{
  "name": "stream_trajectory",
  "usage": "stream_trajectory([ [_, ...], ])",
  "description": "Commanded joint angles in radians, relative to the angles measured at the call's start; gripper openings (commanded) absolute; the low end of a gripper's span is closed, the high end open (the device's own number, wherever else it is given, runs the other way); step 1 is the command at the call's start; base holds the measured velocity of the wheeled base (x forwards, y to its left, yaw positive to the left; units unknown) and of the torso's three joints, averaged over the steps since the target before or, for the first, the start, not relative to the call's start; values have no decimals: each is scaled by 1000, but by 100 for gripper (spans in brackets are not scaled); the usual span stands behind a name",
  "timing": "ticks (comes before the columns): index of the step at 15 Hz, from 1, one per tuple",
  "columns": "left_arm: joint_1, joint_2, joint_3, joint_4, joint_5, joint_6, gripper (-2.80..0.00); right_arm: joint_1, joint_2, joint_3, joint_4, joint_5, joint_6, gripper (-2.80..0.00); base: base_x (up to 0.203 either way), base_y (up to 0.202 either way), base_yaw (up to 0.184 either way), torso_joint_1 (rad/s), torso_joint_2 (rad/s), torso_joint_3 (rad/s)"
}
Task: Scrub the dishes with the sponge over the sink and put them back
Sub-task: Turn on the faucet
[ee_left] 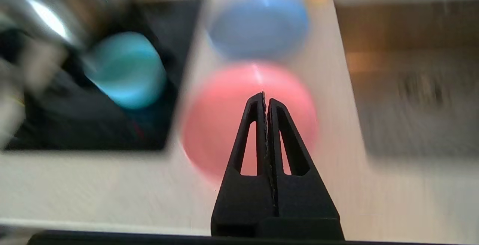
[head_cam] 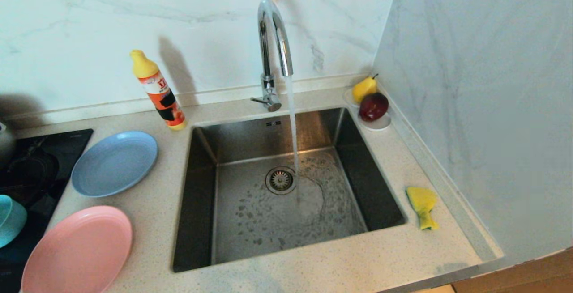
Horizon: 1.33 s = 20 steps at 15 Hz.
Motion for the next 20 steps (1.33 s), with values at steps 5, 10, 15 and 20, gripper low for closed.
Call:
stream_trajectory([
  [5,8,-91,167,4,-278,10,-280,0,0,0,0,0,0,-280,0,0,0,0,0,0],
  [10,8,-91,174,-15,-268,-7,-280,0,0,0,0,0,0,-280,0,0,0,0,0,0],
  [15,8,-91,192,-74,-266,-29,-280,0,0,0,0,0,0,-280,0,0,0,0,0,0],
  [20,8,-91,192,-76,-266,-30,-280,0,0,0,0,0,0,-280,0,0,0,0,0,0],
])
